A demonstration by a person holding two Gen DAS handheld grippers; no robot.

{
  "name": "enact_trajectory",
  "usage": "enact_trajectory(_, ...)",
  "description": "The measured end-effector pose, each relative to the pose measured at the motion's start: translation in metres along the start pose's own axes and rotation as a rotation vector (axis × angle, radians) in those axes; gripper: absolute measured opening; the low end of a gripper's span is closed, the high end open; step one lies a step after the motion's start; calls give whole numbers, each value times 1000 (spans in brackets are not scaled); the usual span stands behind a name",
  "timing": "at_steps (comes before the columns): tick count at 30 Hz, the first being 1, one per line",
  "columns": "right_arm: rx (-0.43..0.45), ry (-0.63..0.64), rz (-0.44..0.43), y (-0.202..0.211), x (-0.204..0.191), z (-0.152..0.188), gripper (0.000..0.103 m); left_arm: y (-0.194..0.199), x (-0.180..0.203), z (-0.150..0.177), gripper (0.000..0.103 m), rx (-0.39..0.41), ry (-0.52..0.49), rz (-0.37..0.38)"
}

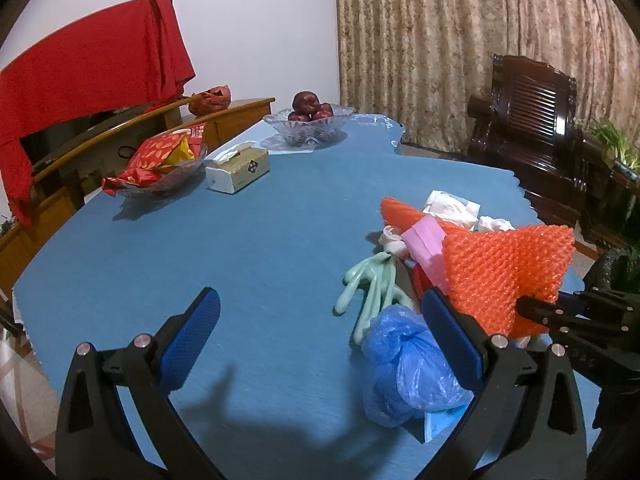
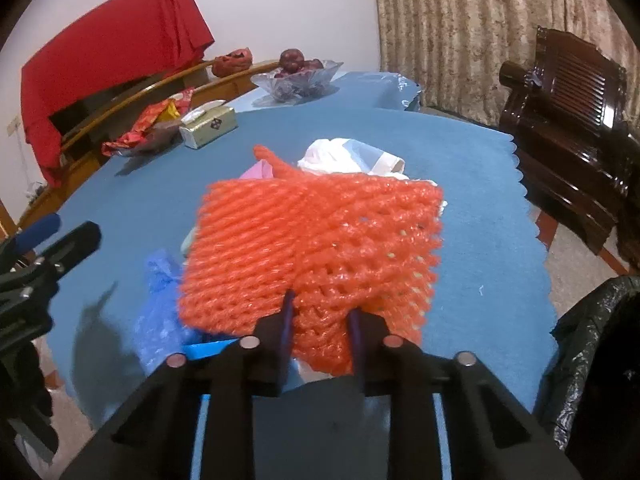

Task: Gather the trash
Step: 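Grasp the orange foam net with the right gripper from the pile, then grasp the blue plastic bag with the left gripper while the right gripper holds the net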

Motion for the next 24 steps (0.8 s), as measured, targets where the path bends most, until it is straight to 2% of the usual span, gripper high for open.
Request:
enact_trajectory(7,24,-16,-3,22,8,4,25,3,10,4,98,-7,-2,20)
enact_trajectory(11,44,-47,-16,37,15,8,20,7,19,11,98,-12,-12,41)
enact_trajectory(20,63,-86,42,63,37,27,20,4,46,32,98,-41,-49,111)
enact_trajectory(22,59,-93,54,64,43,29,20,-3,54,37,94,-57,-64,127)
enact_trajectory(24,54,-103,64,64,48,31,20,-11,62,42,79,-84,-81,150)
Point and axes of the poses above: each gripper's, at about its wrist camera, not at the fingertips, and y roughly against the way its jaws point, x to its right, z to its underside, the point moved 5 cm from there along -y, roughly the way its jaws point, and after that the axes turned 3 degrees about y, right-handed, at the moved point
